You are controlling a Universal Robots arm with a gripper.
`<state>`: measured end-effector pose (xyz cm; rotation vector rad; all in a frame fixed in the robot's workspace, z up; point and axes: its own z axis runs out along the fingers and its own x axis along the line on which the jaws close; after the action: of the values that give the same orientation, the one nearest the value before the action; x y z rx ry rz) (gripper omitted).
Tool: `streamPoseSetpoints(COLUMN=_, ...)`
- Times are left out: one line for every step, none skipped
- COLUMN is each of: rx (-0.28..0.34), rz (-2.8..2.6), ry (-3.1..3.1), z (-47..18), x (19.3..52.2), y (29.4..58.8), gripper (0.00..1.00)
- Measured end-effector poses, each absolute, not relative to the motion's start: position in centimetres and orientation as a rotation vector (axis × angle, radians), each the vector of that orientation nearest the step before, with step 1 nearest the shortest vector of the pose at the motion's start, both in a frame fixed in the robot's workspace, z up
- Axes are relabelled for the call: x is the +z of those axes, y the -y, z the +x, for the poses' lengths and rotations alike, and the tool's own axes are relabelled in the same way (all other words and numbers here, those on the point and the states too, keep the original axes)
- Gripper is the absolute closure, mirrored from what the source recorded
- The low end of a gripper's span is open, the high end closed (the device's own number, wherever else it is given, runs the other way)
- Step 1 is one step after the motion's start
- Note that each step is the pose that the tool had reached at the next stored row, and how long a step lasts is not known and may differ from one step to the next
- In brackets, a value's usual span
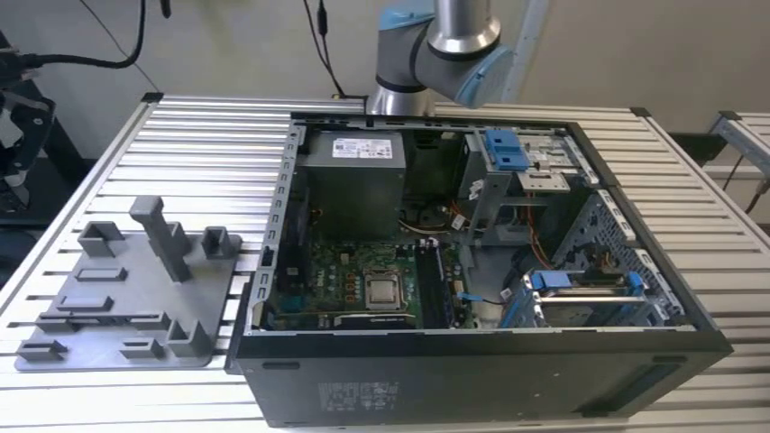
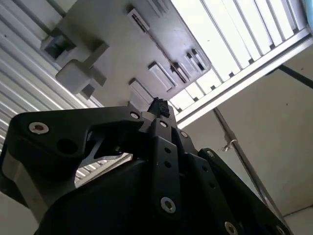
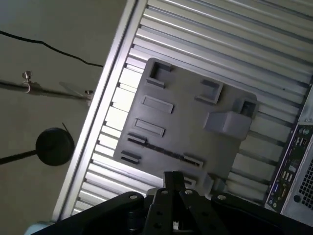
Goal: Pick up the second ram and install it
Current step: 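Pick up the second ram and move it above second insertion slot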
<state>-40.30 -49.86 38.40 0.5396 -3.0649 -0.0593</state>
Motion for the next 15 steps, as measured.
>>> streamPoseSetpoints(rx=-0.059, rz=0.553, ry=3.062, z=-40.3, x=38.4, y=49.86, gripper=0.89)
streamPoseSetpoints(rx=-0.058, rz=0.564, ry=3.062, z=-40.31, x=38.4, y=49.85, gripper=0.89)
streamPoseSetpoints(rx=-0.057, rz=0.572, ry=3.065, z=-40.31, x=38.4, y=49.85, gripper=0.89)
streamPoseSetpoints(rx=-0.055, rz=0.581, ry=3.067, z=-40.32, x=38.4, y=49.85, gripper=0.89)
streamPoseSetpoints(rx=-0.054, rz=0.591, ry=3.067, z=-40.32, x=38.4, y=49.85, gripper=0.89)
streamPoseSetpoints(rx=-0.053, rz=0.6, ry=3.066, z=-40.33, x=38.4, y=49.85, gripper=0.89)
streamPoseSetpoints(rx=-0.053, rz=0.607, ry=3.065, z=-40.34, x=38.39, y=49.85, gripper=0.89)
streamPoseSetpoints(rx=-0.053, rz=0.608, ry=3.065, z=-40.34, x=38.39, y=49.85, gripper=0.89)
streamPoseSetpoints(rx=-0.053, rz=0.608, ry=3.065, z=-40.34, x=38.39, y=49.85, gripper=0.89)
streamPoseSetpoints(rx=-0.053, rz=0.608, ry=3.065, z=-40.35, x=38.39, y=49.85, gripper=0.89)
streamPoseSetpoints(rx=-0.052, rz=0.608, ry=3.065, z=-40.35, x=38.39, y=49.85, gripper=0.89)
streamPoseSetpoints(rx=-0.052, rz=0.609, ry=3.064, z=-40.35, x=38.4, y=49.85, gripper=0.89)
streamPoseSetpoints(rx=-0.052, rz=0.615, ry=3.063, z=-40.35, x=38.39, y=49.85, gripper=0.89)
streamPoseSetpoints(rx=-0.052, rz=0.626, ry=3.061, z=-40.36, x=38.4, y=49.85, gripper=0.89)
streamPoseSetpoints(rx=-0.052, rz=0.64, ry=3.058, z=-40.37, x=38.39, y=49.85, gripper=0.89)
